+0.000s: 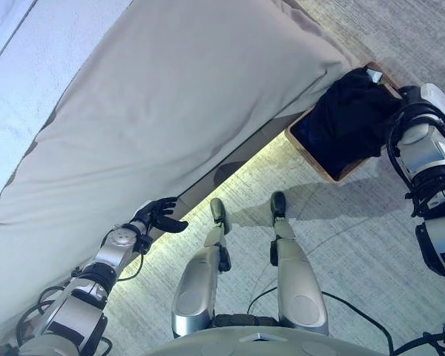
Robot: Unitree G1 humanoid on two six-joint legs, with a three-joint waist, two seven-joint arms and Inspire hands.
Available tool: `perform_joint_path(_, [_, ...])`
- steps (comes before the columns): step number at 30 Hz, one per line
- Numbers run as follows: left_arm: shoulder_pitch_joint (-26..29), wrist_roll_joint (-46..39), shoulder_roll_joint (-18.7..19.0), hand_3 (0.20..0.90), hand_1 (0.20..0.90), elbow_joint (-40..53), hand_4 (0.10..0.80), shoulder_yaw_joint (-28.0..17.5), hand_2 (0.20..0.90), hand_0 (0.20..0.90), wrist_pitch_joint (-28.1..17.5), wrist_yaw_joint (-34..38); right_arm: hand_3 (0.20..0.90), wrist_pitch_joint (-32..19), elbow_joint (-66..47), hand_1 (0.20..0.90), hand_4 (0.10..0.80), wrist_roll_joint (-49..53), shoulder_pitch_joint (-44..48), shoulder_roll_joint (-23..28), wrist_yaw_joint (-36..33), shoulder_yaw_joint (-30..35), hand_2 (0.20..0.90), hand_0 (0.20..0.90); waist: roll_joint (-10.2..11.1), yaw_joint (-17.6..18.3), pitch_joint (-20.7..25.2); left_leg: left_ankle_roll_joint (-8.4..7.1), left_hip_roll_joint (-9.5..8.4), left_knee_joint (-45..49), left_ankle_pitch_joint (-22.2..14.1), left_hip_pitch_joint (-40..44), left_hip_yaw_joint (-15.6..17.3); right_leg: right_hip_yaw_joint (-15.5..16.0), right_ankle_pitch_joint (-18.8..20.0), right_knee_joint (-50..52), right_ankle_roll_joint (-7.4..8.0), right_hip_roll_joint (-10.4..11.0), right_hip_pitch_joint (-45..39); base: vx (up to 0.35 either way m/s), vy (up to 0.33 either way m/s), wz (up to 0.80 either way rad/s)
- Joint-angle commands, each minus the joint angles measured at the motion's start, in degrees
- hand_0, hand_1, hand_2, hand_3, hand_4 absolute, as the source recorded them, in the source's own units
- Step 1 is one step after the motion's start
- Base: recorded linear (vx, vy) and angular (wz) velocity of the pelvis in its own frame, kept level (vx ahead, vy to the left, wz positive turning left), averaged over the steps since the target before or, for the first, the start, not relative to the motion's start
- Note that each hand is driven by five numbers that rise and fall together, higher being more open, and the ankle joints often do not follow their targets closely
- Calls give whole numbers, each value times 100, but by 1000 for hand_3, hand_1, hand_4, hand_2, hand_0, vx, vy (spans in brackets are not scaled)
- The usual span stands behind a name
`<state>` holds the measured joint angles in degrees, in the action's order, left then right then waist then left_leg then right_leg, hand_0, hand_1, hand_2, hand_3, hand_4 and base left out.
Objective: Pick up the clothes from the bed and place them into the basket
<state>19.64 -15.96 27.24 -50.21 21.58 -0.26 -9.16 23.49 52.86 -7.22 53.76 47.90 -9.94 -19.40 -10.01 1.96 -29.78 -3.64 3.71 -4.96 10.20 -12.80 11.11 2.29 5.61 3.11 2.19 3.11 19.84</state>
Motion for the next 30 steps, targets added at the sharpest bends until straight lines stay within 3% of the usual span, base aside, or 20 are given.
perform_joint_path(1, [-306, -117, -79, 900, 900, -128, 800, -41, 900, 900, -104, -16, 900, -95, -31, 900, 800, 5, 56, 551, -182, -109, 900, 900, -47, 138, 296, -94, -177, 464, -655, -4, -244, 626, -498, 180, -154, 41, -101, 42, 30, 0])
perform_joint_path(12, [-282, 107, 3, 900, 900, -410, 800, -202, 900, 900, 36, -58, 900, -455, 364, 900, 800, 150, -1131, 230, 143, 344, 900, 900, 466, -3, 601, -9, -97, 347, -761, 343, -224, 748, -433, -53, -103, 12, -623, 47, -6, 7])
perform_joint_path(20, [-845, 452, -221, 900, 900, -615, 800, -528, 900, 900, 126, 39, 900, -880, -750, 900, 800, 882, -2466, -28, -388, 1288, 900, 900, 912, -6, 1155, 31, -98, 87, -825, 895, -234, 733, -357, -330, 13, -10, -1241, 112, 109, 9])
perform_joint_path(23, [-1080, 593, -466, 900, 900, -830, 800, -629, 900, 900, 138, 77, 900, -1199, -1317, 900, 800, 1518, -3482, -606, -370, 1704, 900, 900, 1050, 96, 1528, 82, -103, 72, -908, 1159, -209, 663, -367, -394, 34, -21, -1519, 174, 211, 0])
perform_joint_path(27, [-1266, 674, -782, 900, 900, -1199, 800, -711, 900, 900, 96, -6, 900, -1665, -1378, 900, 800, 2737, -4416, -1565, 602, 1946, 900, 900, 1143, 176, 1947, 165, -127, 63, -1051, 1567, -149, 583, -417, -437, 49, -38, -1917, 189, 198, 1])
perform_joint_path(30, [-1342, 610, -998, 900, 900, -1580, 800, -820, 900, 900, -21, -97, 900, -1999, -743, 900, 800, 2765, -4860, -2359, 1066, 1905, 900, 900, 1177, 230, 2223, 238, -152, 36, -1140, 1804, -129, 471, -496, -393, 33, -80, -2108, 165, 172, -2])
